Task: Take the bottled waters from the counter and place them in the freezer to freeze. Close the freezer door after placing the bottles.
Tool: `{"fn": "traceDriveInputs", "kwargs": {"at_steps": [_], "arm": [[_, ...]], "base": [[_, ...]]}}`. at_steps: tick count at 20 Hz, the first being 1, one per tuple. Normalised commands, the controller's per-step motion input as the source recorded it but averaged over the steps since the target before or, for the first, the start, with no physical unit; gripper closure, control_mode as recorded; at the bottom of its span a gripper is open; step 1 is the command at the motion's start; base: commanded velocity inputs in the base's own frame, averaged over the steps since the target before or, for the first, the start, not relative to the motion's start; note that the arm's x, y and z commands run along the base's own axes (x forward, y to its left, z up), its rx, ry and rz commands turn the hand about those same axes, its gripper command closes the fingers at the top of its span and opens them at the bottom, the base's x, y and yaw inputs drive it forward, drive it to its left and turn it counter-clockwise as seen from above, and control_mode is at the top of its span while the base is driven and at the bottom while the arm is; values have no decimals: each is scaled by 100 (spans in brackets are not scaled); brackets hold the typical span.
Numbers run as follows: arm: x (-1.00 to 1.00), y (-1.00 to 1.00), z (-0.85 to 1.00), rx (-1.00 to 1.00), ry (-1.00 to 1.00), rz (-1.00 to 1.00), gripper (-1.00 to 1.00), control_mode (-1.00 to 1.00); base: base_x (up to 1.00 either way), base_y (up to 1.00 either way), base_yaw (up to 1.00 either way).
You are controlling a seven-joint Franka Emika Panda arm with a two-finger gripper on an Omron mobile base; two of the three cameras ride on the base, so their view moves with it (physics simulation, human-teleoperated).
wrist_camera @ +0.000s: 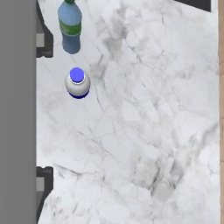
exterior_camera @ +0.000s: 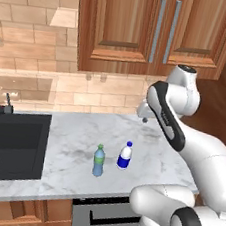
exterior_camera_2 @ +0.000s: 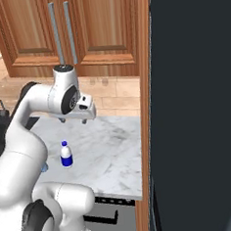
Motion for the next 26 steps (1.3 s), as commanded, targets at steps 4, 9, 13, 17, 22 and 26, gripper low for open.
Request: {"fn": "traceDriveInputs", "kwargs": {"at_steps": [4,9,13,17,22,26], "arm": [[0,0,-57,0,0,14,-100,-100],[2,0,-56,0,0,19,-100,-100],[18,0,-48,0,0,23,-100,-100],[33,0,-43,0,0,21,-100,-100],[28,0,-40,0,-2,21,-100,-100],[41,0,-43,0,-3,23,-100,-100]], "base": [[0,0,0],[0,0,0],[0,0,0],[0,0,0],[0,0,0],[0,0,0]]}}
